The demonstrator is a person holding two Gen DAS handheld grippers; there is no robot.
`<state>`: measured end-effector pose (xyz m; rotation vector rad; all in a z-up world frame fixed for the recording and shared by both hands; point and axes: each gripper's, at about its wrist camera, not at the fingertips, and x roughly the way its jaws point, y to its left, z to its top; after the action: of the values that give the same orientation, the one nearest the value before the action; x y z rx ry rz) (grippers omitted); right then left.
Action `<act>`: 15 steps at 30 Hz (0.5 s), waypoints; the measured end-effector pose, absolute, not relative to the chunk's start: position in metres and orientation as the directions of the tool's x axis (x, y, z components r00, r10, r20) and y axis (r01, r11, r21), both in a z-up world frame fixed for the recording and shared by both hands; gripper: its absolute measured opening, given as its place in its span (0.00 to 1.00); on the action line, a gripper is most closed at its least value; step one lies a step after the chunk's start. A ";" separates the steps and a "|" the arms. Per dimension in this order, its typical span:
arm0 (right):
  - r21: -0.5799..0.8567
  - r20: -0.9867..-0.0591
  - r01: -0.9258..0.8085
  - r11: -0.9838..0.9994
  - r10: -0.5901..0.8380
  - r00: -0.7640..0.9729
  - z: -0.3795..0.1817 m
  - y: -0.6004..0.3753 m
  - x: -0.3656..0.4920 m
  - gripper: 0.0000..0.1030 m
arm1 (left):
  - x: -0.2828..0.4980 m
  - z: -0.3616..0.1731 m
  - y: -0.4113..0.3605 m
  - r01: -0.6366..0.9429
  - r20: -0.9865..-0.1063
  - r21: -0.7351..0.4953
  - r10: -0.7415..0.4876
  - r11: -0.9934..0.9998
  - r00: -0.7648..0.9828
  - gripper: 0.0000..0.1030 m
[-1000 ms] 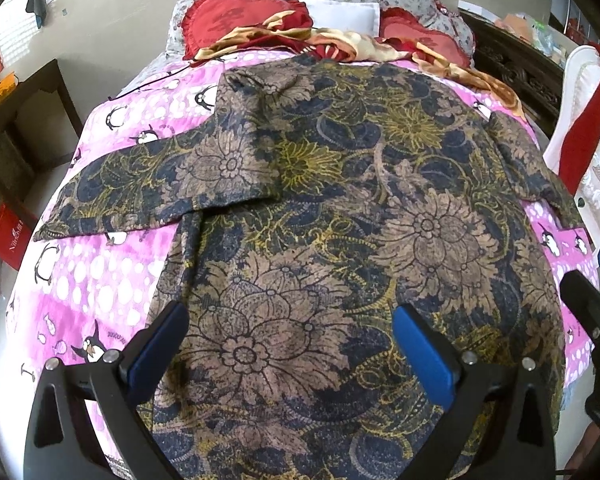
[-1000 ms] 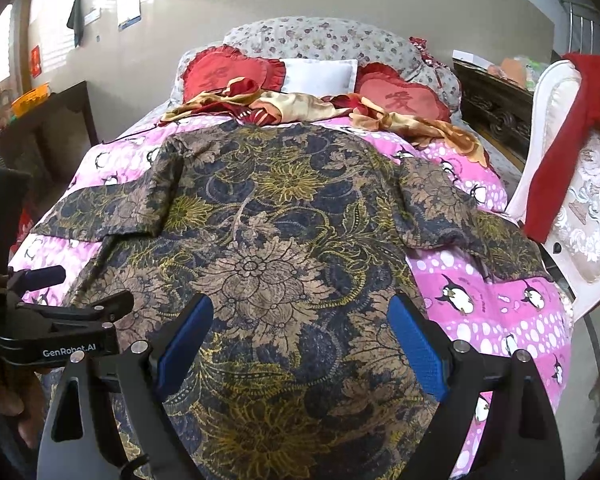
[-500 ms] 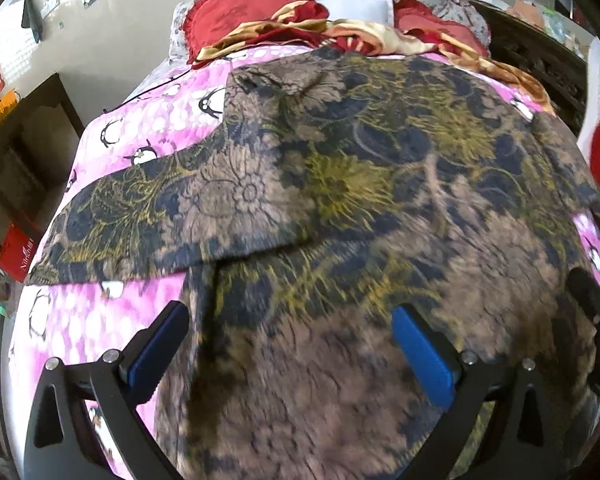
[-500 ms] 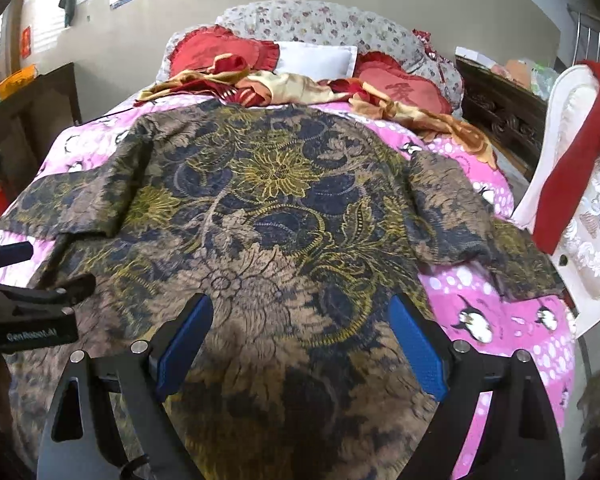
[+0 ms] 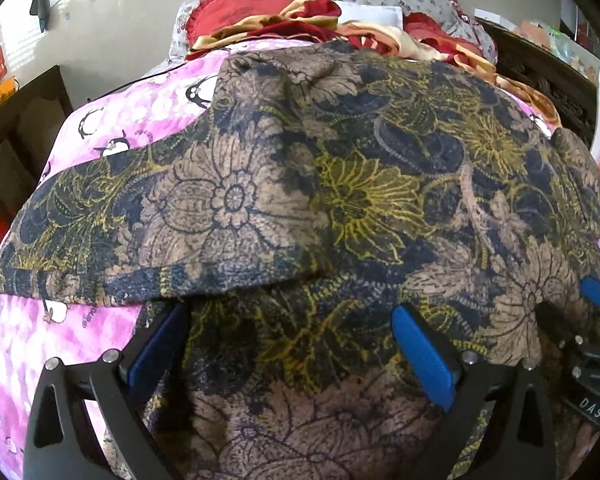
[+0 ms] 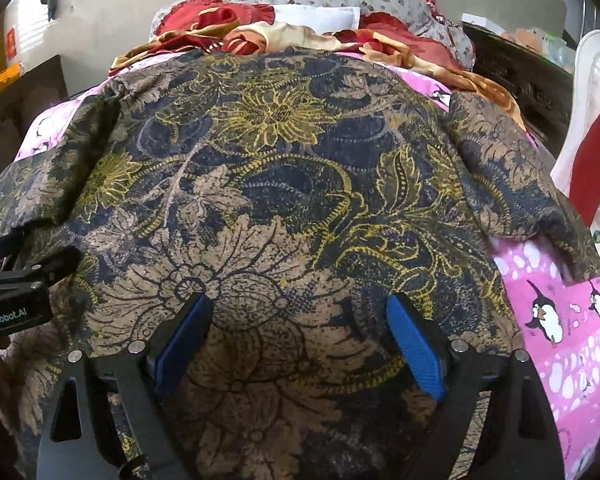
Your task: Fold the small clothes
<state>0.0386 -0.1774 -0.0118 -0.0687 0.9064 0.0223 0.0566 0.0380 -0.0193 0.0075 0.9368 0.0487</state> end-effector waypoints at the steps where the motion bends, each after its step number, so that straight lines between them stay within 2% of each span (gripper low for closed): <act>1: -0.047 -0.789 -0.048 0.998 -0.008 0.615 -0.014 -0.178 0.039 0.79 | 0.056 -0.020 0.038 -0.041 -0.805 0.022 0.042 0.999 0.592 1.00; 5: -0.026 -0.797 -0.035 0.999 0.001 0.604 -0.017 -0.182 0.044 0.85 | 0.054 -0.021 0.038 -0.046 -0.802 0.018 0.042 0.999 0.596 1.00; 15: -0.055 -0.797 -0.029 0.998 -0.027 0.603 -0.017 -0.179 0.045 0.87 | 0.057 -0.020 0.042 -0.038 -0.817 -0.017 0.008 0.999 0.577 1.00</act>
<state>0.0452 -0.1794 -0.0175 -0.0649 0.9236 0.0015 0.0575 0.0423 -0.0197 -0.0338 0.9557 0.0272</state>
